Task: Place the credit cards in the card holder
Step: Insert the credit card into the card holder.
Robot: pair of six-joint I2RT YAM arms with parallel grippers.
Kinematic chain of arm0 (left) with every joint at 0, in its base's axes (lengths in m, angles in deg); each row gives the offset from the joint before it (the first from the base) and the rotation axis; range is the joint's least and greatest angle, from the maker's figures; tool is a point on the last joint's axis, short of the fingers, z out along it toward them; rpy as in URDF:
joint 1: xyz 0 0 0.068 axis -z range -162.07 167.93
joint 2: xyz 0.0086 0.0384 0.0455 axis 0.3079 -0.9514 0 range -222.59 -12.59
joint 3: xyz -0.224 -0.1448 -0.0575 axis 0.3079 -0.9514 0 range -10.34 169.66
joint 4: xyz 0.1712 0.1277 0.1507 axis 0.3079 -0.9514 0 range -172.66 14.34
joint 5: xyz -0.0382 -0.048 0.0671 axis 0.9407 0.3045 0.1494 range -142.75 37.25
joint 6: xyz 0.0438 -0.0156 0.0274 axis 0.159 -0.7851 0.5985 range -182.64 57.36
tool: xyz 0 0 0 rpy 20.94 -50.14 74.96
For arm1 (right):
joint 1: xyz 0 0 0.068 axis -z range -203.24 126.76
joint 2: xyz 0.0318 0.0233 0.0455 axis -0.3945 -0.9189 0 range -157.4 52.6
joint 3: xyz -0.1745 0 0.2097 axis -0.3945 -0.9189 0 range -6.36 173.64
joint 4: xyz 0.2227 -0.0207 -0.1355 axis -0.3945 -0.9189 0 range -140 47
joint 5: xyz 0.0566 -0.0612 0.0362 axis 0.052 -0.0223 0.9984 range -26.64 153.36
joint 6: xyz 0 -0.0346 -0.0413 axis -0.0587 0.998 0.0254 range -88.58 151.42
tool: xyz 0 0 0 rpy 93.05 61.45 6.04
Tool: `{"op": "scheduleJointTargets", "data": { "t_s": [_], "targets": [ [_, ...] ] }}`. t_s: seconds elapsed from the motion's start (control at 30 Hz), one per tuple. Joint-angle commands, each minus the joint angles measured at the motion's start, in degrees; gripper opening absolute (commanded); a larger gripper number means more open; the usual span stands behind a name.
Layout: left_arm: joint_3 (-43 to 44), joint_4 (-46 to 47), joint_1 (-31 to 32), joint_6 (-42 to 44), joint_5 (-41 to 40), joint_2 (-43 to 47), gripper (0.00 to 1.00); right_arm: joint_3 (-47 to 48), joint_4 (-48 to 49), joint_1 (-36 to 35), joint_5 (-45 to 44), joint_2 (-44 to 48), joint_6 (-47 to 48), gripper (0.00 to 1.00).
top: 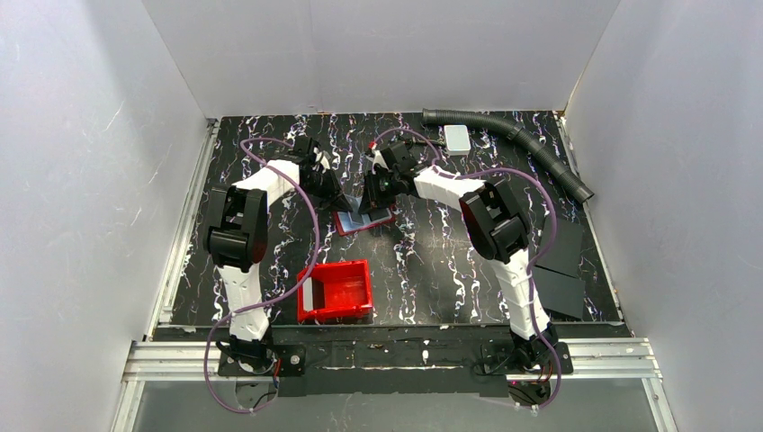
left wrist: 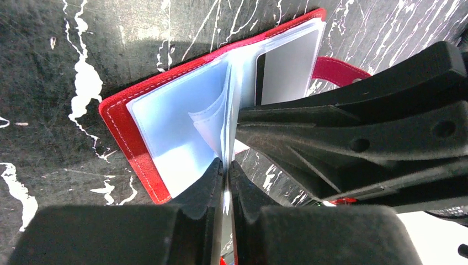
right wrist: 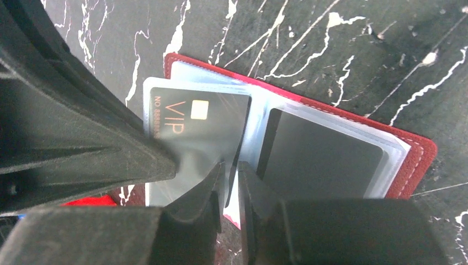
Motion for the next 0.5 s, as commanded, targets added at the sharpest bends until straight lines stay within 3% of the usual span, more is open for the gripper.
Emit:
{"op": "scheduleJointTargets", "data": {
  "t_s": [0.0, 0.23, 0.47],
  "targets": [
    [2.58, -3.37, 0.34, 1.48, -1.13, 1.16, 0.04, 0.39, -4.48, -0.95, -2.61, 3.65, 7.31, 0.29],
    [3.61, -4.57, 0.34, 1.96, -1.66, 0.70, 0.02, -10.16, 2.42, -2.46, -9.10, 13.71, 18.80, 0.50],
    [3.79, -4.98, 0.32, 2.04, -1.67, 0.15, 0.01, -32.68, 34.15, -6.08, -10.29, 25.01, 31.71, 0.53]
  ]
}}
